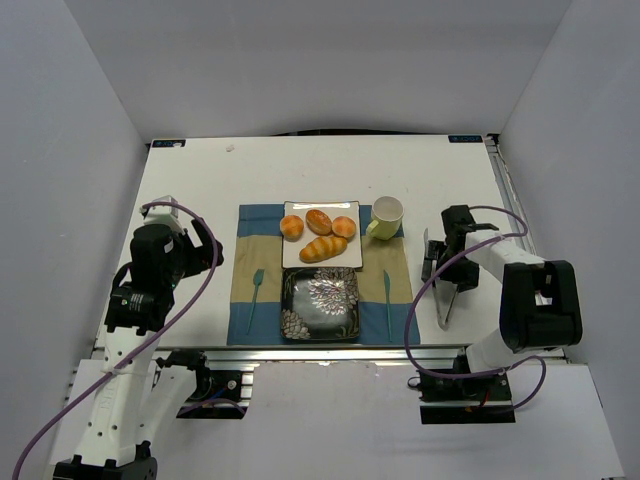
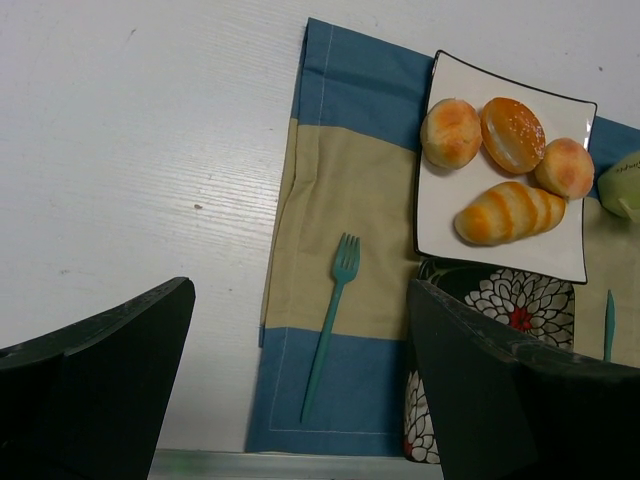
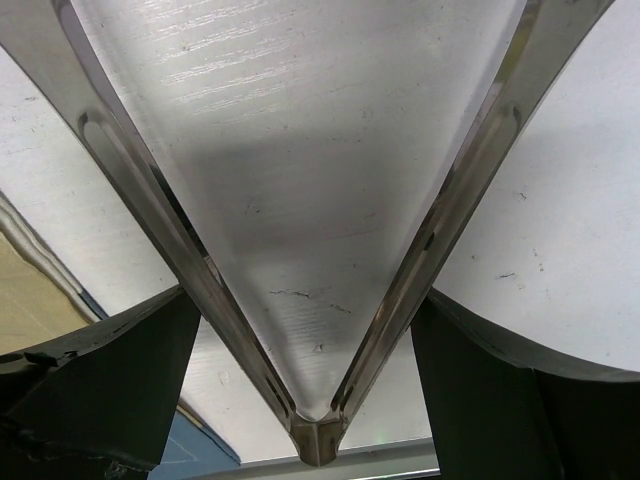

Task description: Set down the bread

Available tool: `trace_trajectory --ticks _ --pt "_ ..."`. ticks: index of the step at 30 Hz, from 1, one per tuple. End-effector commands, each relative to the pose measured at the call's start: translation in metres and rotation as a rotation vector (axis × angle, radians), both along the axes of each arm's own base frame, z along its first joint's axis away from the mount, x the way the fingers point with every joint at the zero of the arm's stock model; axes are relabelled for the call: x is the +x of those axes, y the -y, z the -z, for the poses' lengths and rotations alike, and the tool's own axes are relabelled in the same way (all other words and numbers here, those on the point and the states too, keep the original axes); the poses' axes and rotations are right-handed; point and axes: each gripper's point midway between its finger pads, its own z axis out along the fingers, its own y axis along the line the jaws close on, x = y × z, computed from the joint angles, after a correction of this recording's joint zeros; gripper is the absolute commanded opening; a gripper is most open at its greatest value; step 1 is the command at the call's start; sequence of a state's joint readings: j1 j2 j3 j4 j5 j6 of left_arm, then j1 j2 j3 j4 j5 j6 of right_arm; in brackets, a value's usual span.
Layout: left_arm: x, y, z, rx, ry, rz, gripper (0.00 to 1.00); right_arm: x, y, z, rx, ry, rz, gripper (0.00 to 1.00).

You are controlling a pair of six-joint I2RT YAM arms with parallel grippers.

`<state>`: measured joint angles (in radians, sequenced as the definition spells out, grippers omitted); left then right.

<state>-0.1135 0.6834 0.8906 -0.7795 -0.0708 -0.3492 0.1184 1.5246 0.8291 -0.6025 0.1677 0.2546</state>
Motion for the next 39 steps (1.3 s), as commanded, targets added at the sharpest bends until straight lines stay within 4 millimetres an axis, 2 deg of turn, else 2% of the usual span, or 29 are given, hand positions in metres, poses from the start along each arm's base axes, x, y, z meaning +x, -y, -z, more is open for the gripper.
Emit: trace_trajectory --ticks 1,13,16,18,20,22,33,38,39 --pt "-0.001 -0.002 -0.005 0.012 0.013 -0.003 0.98 0.008 0.001 0.006 0.008 0.022 0.036 0.89" --pt "-0.002 -0.003 -0.004 0.018 0.009 -0.005 0.98 0.005 -0.004 0.01 0.091 0.027 0.057 0.88" --pt "-0.002 -0.003 -0.004 0.018 0.009 -0.007 0.98 0.005 -0.003 0.008 0.094 0.033 0.055 0.8" --pt "-0.002 -0.003 -0.004 0.018 0.009 -0.005 0.98 0.004 -0.002 0.008 0.093 0.027 0.055 0.79" --pt "-0.002 -0.003 -0.004 0.016 0.012 -0.006 0.98 0.002 -0.001 0.008 0.088 0.021 0.056 0.8" --pt "-0.002 -0.003 -0.003 0.016 0.008 -0.006 0.98 -0.001 -0.003 0.008 0.095 0.016 0.056 0.89" --pt "-0.004 -0.004 -0.004 0.016 0.009 -0.012 0.98 -0.01 -0.005 0.007 0.113 0.002 0.064 0.89" --pt "-0.004 -0.004 -0.006 0.014 0.014 -0.013 0.98 -0.012 -0.005 0.007 0.108 -0.025 0.069 0.79" --pt "-0.004 -0.004 -0.006 0.014 0.015 -0.013 0.98 -0.012 -0.005 0.006 0.108 -0.026 0.074 0.69"
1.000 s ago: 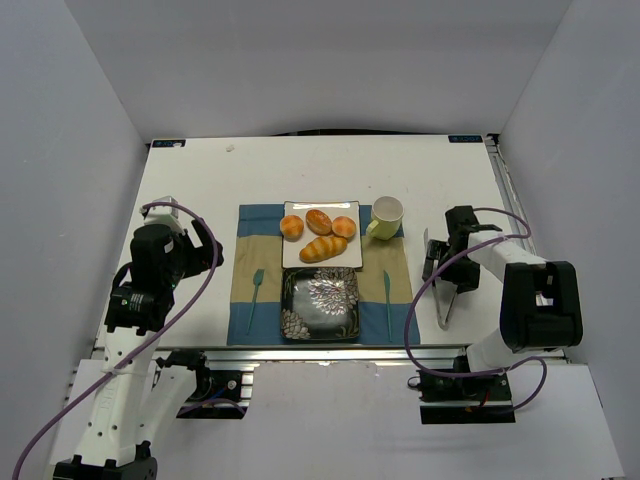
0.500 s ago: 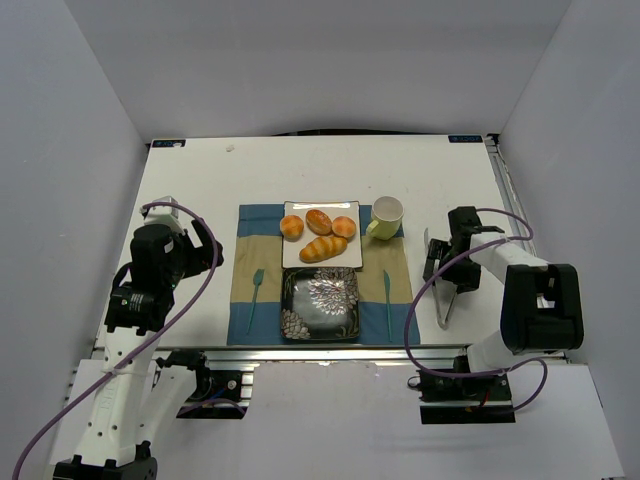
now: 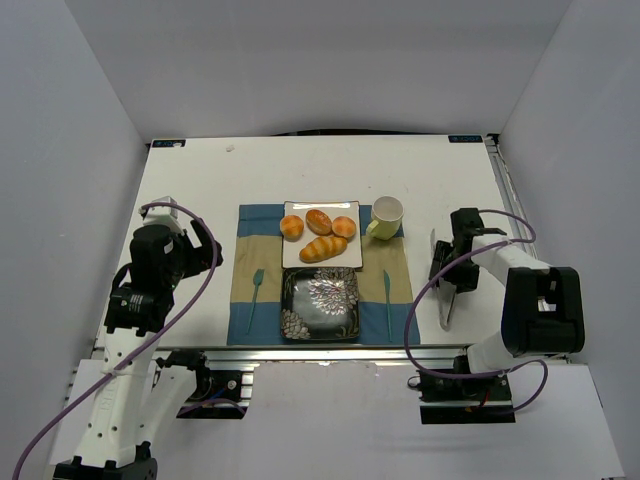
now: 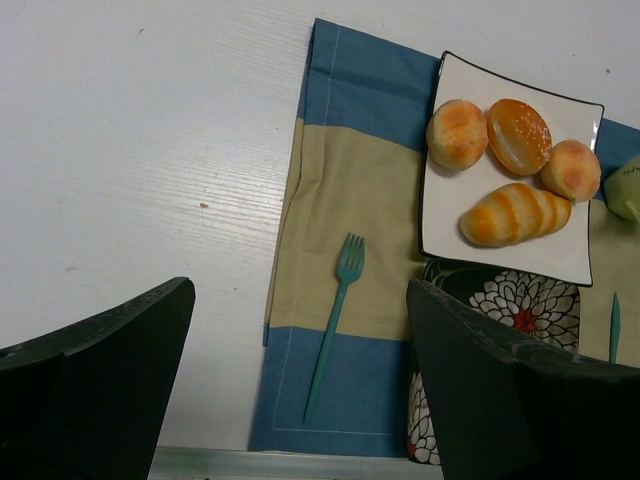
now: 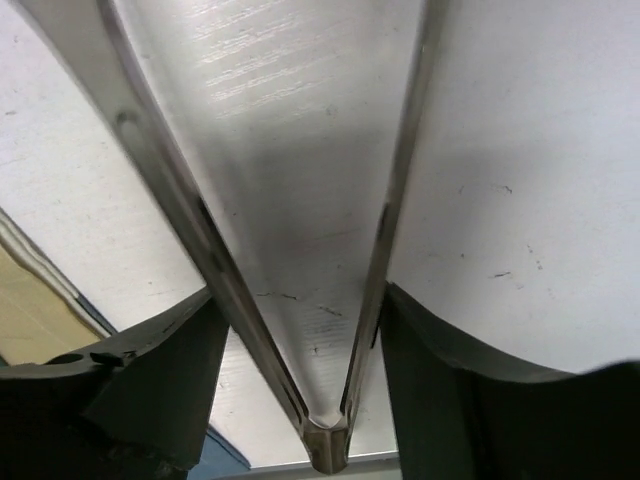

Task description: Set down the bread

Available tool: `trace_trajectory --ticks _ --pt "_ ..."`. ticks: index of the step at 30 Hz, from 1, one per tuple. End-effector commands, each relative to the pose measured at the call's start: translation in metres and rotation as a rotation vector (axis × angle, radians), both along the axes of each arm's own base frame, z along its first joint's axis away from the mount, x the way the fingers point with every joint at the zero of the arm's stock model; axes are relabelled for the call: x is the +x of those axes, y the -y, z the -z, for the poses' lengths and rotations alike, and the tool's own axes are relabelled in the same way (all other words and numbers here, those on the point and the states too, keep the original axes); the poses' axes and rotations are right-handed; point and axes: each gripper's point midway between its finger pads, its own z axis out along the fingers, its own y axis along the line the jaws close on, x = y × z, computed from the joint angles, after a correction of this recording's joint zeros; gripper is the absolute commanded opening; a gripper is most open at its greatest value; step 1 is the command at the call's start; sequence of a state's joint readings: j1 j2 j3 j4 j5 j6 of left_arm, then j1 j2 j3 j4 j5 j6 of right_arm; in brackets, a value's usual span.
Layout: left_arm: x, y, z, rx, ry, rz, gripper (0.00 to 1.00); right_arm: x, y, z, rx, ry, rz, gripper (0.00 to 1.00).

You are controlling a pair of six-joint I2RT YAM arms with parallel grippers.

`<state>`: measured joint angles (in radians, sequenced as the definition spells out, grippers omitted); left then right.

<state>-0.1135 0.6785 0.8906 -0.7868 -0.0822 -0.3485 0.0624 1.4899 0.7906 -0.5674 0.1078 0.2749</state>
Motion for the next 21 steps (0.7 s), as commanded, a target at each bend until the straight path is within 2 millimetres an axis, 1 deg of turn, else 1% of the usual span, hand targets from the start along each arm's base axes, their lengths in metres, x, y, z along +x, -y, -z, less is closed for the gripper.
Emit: trace_trajectory --ticks 1,3,5,6,7,8,9,10,11,12,13,14,16,17,18,20,21 --pt "-0.003 -0.001 -0.006 0.008 0.014 -0.003 0.98 -0.01 -0.007 0.003 0.041 -0.049 0.011 0.64" --pt "-0.003 -0.002 -0.008 0.009 0.017 -0.004 0.98 -0.009 -0.006 -0.003 0.034 -0.043 0.021 0.62" --pt "-0.002 -0.002 -0.008 0.01 0.017 -0.005 0.98 -0.004 -0.005 -0.021 0.031 -0.008 0.026 0.61" --pt "-0.002 -0.002 -0.009 0.009 0.017 -0.004 0.98 0.001 -0.003 -0.035 0.022 0.03 0.029 0.62" --pt "-0.002 -0.002 -0.009 0.009 0.018 -0.004 0.98 0.011 -0.003 -0.051 0.018 0.073 0.03 0.62" --pt "-0.002 -0.001 -0.009 0.007 0.02 -0.003 0.98 0.009 -0.002 -0.062 0.014 0.074 0.032 0.62" --pt "-0.001 -0.001 -0.009 0.004 0.021 -0.001 0.98 0.013 0.0 -0.078 0.004 0.114 0.037 0.62" --pt "-0.001 0.0 -0.009 0.0 0.023 -0.001 0.98 0.015 0.0 -0.089 0.007 0.135 0.04 0.62" --pt "0.0 0.0 -0.01 -0.005 0.028 0.0 0.98 0.024 -0.001 -0.109 0.014 0.184 0.039 0.62" --pt "0.0 0.001 -0.011 -0.008 0.03 0.002 0.98 0.021 -0.001 -0.122 0.019 0.201 0.042 0.62" --pt "0.0 0.001 -0.011 -0.009 0.03 0.001 0.98 0.022 -0.002 -0.131 0.022 0.22 0.045 0.62" --pt "0.001 0.001 -0.011 -0.01 0.031 0.002 0.98 0.026 -0.002 -0.146 0.024 0.256 0.045 0.62" --pt "0.001 0.001 -0.014 -0.009 0.036 0.003 0.98 0.024 -0.001 -0.165 0.026 0.301 0.049 0.62" --pt "0.0 0.002 -0.015 -0.009 0.037 0.005 0.98 0.026 -0.001 -0.178 0.028 0.332 0.049 0.62" --pt "0.0 0.001 -0.016 -0.006 0.037 0.003 0.98 0.021 -0.001 -0.186 0.028 0.34 0.048 0.62" --pt "0.0 0.001 -0.017 -0.002 0.038 0.003 0.98 0.02 -0.003 -0.201 0.043 0.372 0.037 0.62" --pt "0.0 0.001 -0.018 -0.003 0.039 0.003 0.98 0.021 -0.004 -0.218 0.052 0.417 0.029 0.62"
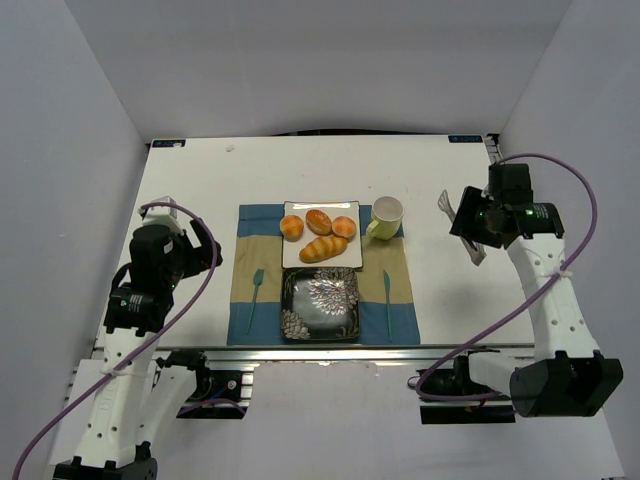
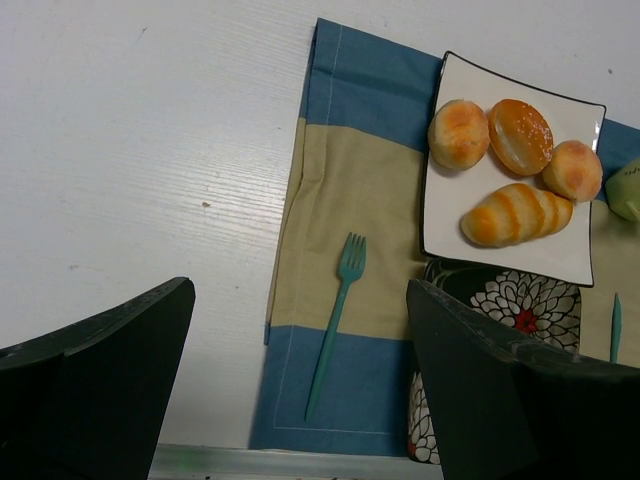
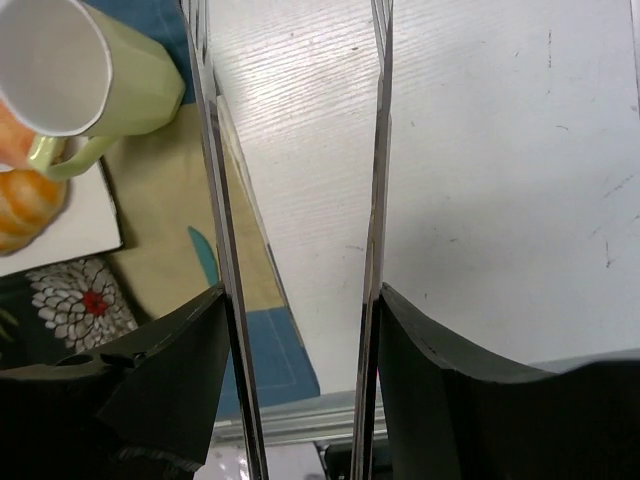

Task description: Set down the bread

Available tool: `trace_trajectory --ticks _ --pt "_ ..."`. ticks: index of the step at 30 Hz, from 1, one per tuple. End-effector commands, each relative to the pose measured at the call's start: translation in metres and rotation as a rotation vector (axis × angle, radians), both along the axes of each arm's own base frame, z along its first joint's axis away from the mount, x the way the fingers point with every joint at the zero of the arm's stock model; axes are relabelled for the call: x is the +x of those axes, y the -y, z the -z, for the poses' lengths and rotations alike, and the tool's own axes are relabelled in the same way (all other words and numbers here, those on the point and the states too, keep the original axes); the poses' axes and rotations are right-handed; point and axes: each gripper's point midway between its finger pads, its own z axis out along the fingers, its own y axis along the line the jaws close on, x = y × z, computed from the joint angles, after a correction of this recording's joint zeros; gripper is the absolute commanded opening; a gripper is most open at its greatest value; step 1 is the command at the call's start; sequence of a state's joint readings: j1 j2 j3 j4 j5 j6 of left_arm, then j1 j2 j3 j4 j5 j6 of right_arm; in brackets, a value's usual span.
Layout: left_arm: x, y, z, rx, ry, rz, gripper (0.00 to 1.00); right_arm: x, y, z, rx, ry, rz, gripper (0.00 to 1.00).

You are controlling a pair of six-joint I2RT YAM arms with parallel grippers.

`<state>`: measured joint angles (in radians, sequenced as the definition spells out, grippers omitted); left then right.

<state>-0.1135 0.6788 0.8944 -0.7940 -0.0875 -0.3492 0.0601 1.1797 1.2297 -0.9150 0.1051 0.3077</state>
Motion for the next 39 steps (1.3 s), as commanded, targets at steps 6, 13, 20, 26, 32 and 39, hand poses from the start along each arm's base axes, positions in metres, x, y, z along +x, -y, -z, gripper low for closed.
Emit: trace_trajectory --ticks 6,13,20,26,32,39 --pt "0.004 0.005 -0.021 -0.021 0.051 0.019 0.98 -0.029 -0.03 -0.079 0.129 0.113 -0.137 0.61" --pt "0.006 0.008 -0.033 -0.059 0.095 0.011 0.98 -0.06 -0.085 -0.114 0.349 0.168 -0.337 0.54" --pt "0.006 0.008 -0.027 -0.087 0.104 -0.013 0.98 -0.065 -0.142 -0.099 0.45 0.131 -0.447 0.55" --pt "0.008 0.008 -0.026 -0.096 0.1 -0.025 0.98 -0.068 -0.217 -0.072 0.383 0.066 -0.596 0.56" --pt "0.008 0.003 -0.027 -0.066 0.079 -0.036 0.98 -0.05 -0.25 -0.053 0.245 0.053 -0.66 0.56" --pt "0.009 0.005 -0.02 -0.073 0.069 -0.03 0.98 -0.029 -0.264 -0.035 0.153 0.057 -0.683 0.55"
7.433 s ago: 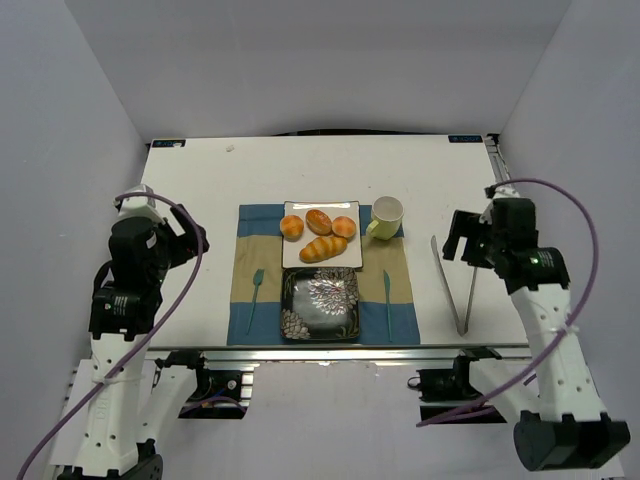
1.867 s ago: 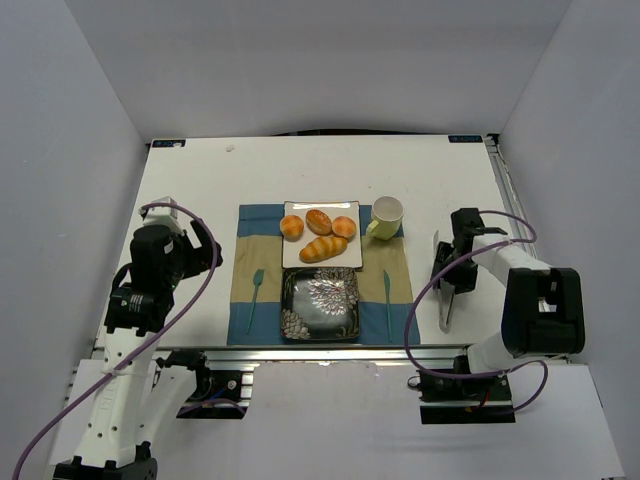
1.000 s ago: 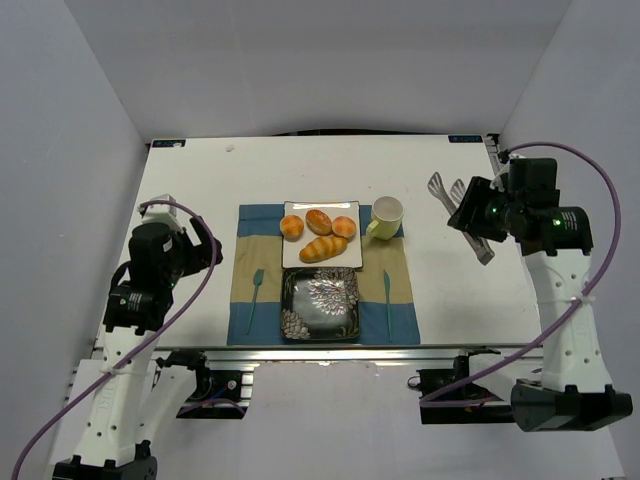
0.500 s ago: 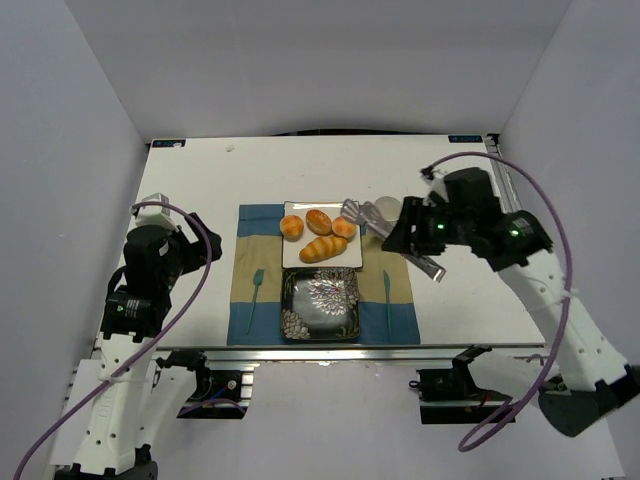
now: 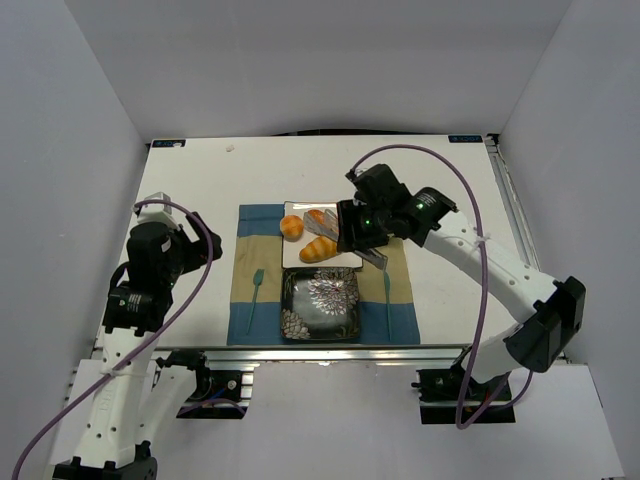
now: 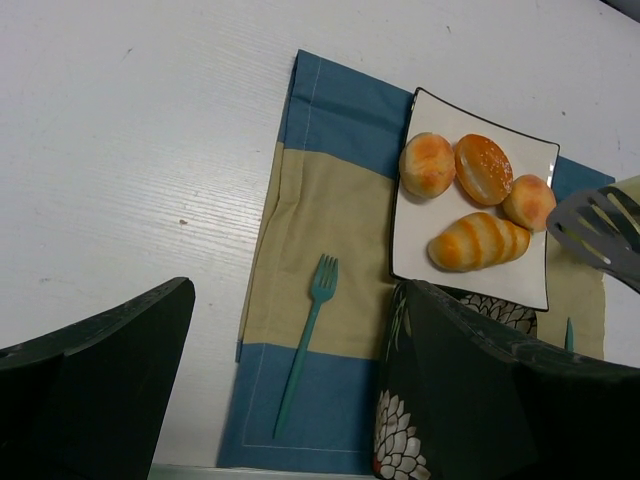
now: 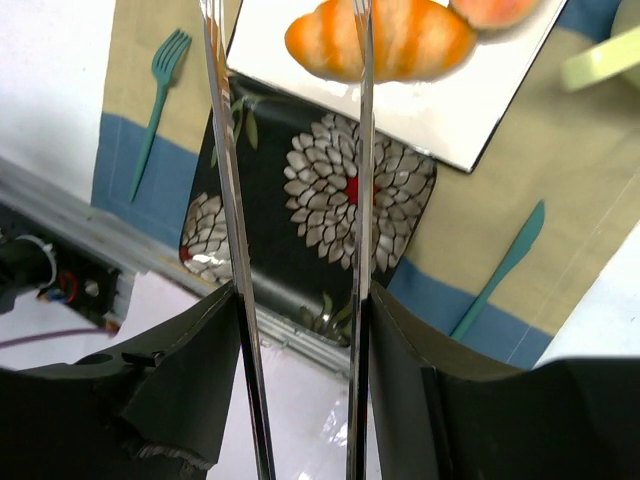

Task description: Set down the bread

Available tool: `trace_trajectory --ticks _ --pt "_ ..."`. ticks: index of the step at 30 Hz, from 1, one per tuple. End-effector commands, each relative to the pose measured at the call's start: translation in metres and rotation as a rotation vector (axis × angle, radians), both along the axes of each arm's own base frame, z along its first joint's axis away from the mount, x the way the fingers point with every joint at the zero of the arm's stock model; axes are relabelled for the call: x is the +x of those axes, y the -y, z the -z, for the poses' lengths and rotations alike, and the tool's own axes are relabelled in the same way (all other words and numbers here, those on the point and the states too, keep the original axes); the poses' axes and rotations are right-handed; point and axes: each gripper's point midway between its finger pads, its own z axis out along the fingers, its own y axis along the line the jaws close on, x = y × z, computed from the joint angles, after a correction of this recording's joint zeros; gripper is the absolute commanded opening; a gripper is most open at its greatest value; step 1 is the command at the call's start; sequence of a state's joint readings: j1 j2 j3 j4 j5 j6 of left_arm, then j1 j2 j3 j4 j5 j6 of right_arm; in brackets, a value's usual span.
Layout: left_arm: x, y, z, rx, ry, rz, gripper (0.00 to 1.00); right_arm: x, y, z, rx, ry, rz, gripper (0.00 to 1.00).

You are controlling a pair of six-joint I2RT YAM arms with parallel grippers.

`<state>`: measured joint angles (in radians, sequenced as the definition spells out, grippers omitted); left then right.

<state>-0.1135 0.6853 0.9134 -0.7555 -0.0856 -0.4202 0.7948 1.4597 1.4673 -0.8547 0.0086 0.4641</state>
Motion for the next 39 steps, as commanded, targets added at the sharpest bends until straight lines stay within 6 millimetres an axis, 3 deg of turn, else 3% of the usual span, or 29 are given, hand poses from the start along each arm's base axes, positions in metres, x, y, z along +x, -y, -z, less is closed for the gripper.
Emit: trace_trajectory --ticks 1,13,21,31,35,39 --pt "0.002 0.001 -0.003 -0.005 0.018 0.003 0.98 0.02 -0.014 -0.018 0.017 0.107 -0.015 0.55" --pt "0.006 0.004 -0.002 -0.014 0.017 0.012 0.98 0.032 -0.044 0.004 -0.018 0.083 -0.055 0.56" --pt "0.006 0.005 0.0 -0.011 0.012 0.018 0.98 0.028 -0.033 0.018 -0.083 0.051 -0.041 0.57" --pt "0.004 0.005 0.001 -0.015 0.015 0.022 0.98 0.03 0.001 0.033 -0.206 0.064 0.08 0.58" --pt "0.003 0.004 0.0 -0.005 0.016 0.019 0.98 0.03 -0.001 0.036 -0.199 0.069 0.064 0.58" --pt "0.003 0.004 0.003 -0.005 0.011 0.021 0.98 0.035 -0.016 0.028 -0.147 0.09 0.026 0.58"
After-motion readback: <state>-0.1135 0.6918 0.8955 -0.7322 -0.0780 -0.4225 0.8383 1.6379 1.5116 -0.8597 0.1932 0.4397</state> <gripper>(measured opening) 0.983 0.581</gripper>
